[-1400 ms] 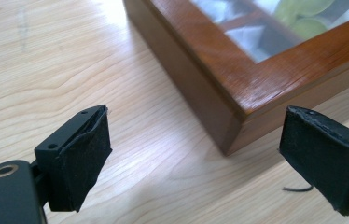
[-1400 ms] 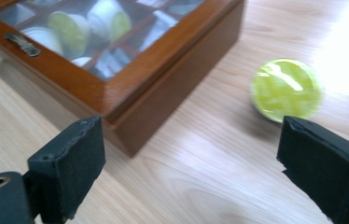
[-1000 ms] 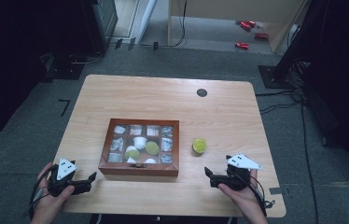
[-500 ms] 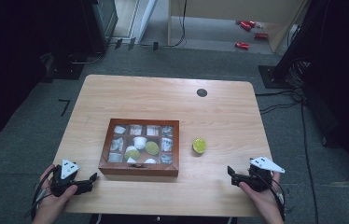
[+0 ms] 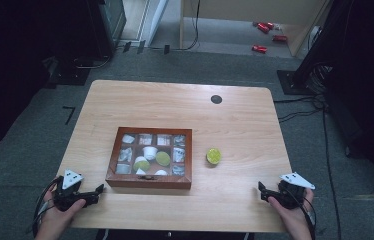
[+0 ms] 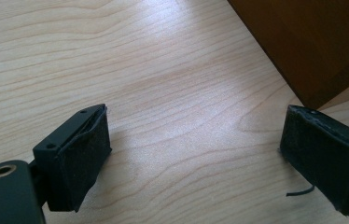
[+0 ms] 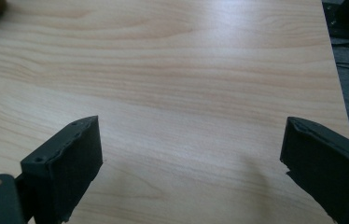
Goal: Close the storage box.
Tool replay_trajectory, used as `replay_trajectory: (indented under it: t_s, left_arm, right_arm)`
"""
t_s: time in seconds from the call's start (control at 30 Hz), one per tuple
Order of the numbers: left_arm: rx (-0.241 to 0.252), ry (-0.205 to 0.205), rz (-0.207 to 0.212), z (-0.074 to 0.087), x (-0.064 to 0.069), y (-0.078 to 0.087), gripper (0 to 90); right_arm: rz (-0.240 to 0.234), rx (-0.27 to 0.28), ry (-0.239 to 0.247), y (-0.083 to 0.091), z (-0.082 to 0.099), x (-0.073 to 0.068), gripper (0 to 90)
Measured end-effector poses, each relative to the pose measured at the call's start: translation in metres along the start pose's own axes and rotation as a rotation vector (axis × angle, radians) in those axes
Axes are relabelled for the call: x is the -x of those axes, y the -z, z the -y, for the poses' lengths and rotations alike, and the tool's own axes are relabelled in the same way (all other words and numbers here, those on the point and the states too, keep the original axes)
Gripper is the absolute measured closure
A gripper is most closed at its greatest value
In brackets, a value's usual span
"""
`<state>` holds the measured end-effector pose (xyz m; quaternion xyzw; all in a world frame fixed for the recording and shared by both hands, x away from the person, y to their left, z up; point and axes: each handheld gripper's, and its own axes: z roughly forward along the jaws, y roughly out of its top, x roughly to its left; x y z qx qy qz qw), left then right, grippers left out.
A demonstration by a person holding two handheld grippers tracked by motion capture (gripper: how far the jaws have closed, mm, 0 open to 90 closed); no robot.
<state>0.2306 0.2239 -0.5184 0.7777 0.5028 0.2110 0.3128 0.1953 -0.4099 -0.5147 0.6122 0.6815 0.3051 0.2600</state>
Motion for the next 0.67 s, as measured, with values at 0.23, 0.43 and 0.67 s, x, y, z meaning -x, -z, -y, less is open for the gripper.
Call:
replay_trajectory:
  t_s: [0.23,0.43,0.67]
  left_arm:
    - [0.000,-0.002,0.003,-0.0004,0.0012,-0.0003,9.2]
    - [0.001,-0.006,0.007,-0.0003,0.0013,-0.0003,9.3]
    - [0.001,-0.006,0.007,-0.0003,0.0014,-0.0004,9.4]
  right_arm:
    - [0.018,-0.018,0.008,-0.0059,0.0084,0.0008,7.9]
    - [0.002,-0.014,-0.017,-0.0073,0.0088,0.0024,8.6]
    - [0.008,-0.013,-0.023,-0.0073,0.0089,0.0017,8.7]
